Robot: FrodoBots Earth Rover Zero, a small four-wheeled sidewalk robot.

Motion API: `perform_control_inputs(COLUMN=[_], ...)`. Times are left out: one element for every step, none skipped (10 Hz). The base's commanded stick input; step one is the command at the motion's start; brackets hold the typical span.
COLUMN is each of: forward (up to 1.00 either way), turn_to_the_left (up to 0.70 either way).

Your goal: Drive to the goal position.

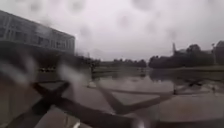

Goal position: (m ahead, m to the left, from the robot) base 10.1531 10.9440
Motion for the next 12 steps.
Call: perform_control_inputs(forward=[0.7,0.7,0.7,0.7,0.7,0.7,0.7,0.7,0.7,0.7,0.7,0.7], turn_to_the_left=[0.15,0.15,0.15,0.15,0.15,0.15,0.15,0.15,0.15,0.15,0.15,0.15])
